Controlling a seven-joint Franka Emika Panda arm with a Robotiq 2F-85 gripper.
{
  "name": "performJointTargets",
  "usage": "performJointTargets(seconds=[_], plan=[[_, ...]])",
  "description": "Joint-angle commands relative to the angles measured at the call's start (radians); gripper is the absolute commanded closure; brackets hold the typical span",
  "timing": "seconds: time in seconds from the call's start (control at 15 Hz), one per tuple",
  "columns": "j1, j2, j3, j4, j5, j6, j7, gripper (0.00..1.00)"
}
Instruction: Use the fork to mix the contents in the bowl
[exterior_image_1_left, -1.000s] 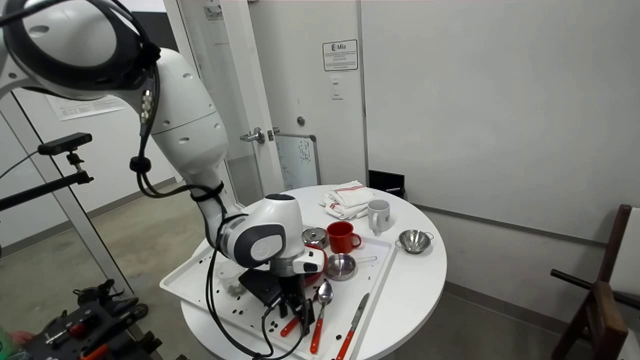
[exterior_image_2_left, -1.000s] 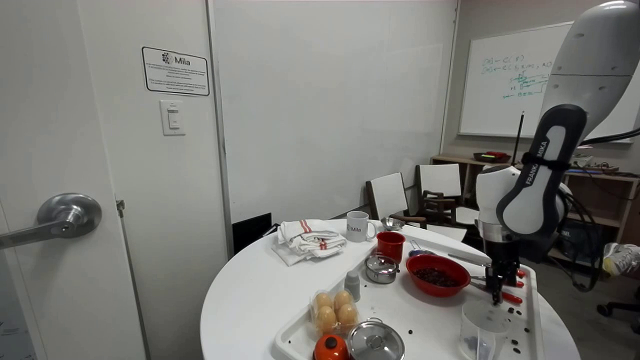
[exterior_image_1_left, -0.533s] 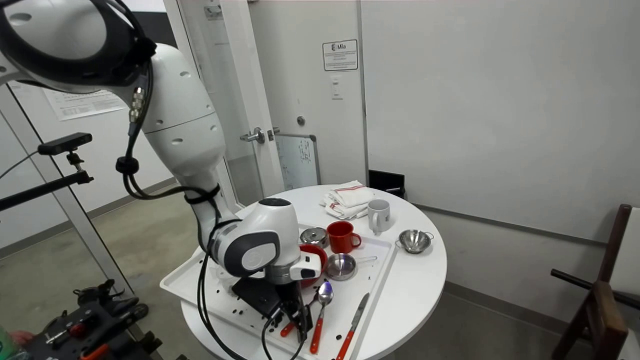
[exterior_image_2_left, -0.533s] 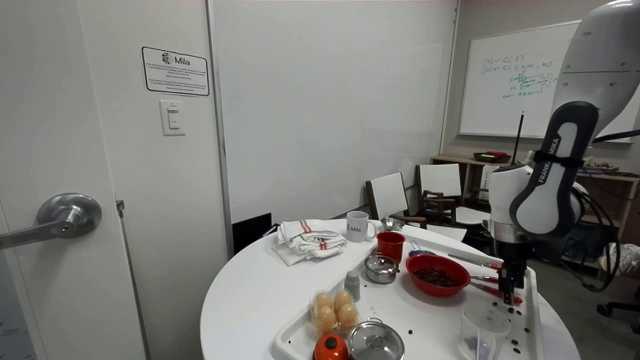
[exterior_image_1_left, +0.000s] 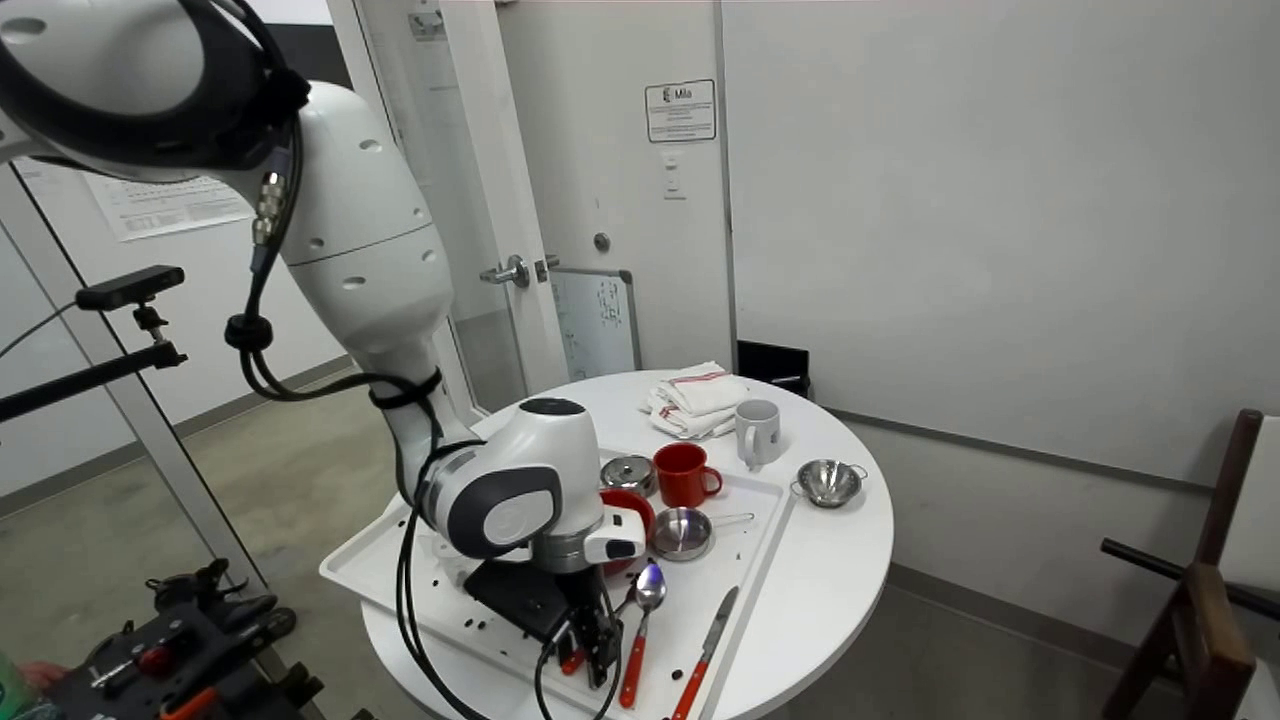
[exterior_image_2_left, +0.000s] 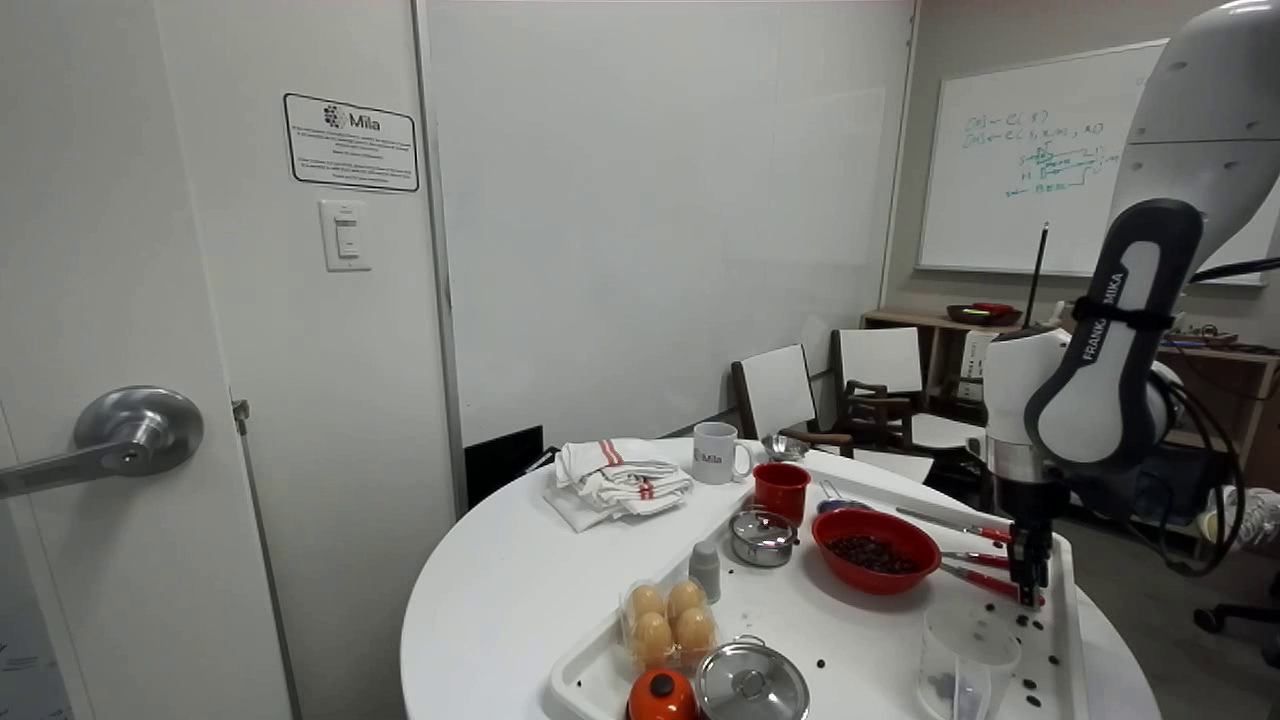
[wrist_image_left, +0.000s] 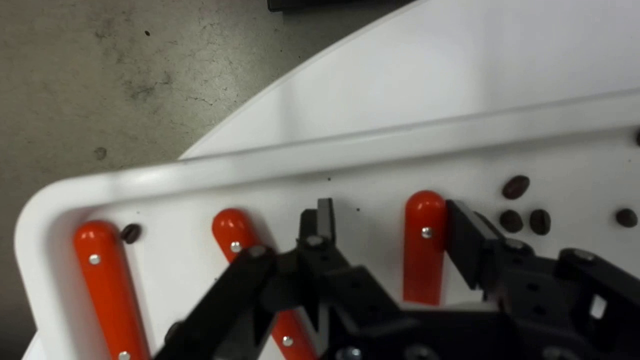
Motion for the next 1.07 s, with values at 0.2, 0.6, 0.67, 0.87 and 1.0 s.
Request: performJointTargets(seconds=[0.2,0.6,0.67,0.87,1.0], plan=[[-0.046,-0.029,0.035,-0.014,-0.02,-0.008,-0.047,0.96],[-0.117,-0.048,0.101,-0.006,0.011,-0.059,-0.064,0.93],[-0.13,-0.055,0.112,-0.004,0.019,-0.075,-0.062,0.93],[-0.148,-0.082,0.126,0.005,0.042,-0.135,-0.047,0.93],[-0.146,-0.101,0.123,0.018,0.051,-0.181,-0.043,0.93]])
